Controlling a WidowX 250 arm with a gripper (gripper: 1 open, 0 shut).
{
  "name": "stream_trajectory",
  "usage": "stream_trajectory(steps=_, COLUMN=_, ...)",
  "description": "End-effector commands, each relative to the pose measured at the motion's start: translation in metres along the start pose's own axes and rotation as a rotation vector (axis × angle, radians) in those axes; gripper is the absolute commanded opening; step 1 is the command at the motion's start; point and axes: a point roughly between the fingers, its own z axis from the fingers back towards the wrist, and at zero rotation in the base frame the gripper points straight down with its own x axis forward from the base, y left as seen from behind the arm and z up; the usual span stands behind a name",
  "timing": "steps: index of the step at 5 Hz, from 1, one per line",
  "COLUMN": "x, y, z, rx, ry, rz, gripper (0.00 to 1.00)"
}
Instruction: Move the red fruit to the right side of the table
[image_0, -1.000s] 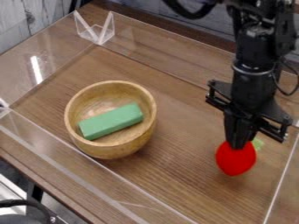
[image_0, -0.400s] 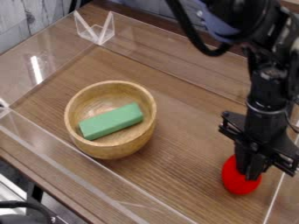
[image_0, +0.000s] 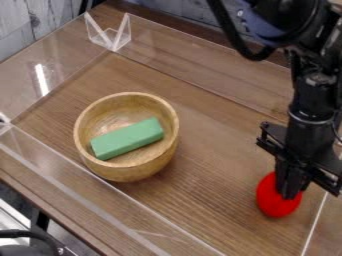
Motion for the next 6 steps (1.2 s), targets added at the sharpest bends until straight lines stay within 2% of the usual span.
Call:
stream_trajectory(steps=1, x=0.012, y=0.011, z=0.009, rx=0.003, ry=-0.027, rz=-0.017, gripper=1.0)
stream_trajectory(steps=2, x=0.009, y=0.021, z=0.002, rx=0.003, ry=-0.027, rz=-0.009, gripper=1.0)
stream_trajectory(steps=3, x=0.007, y=0.015, z=0.007, rx=-0.001, ry=-0.019, rz=-0.035, gripper=1.0)
stream_trajectory(steps=5, x=0.002, y=0.014, z=0.022, rx=-0.004, ry=-0.027, rz=0.111, gripper=1.0)
stream_trajectory(steps=6, x=0.002, y=0.004, z=0.019, rx=-0.007, ry=-0.015, rz=0.066, gripper=1.0)
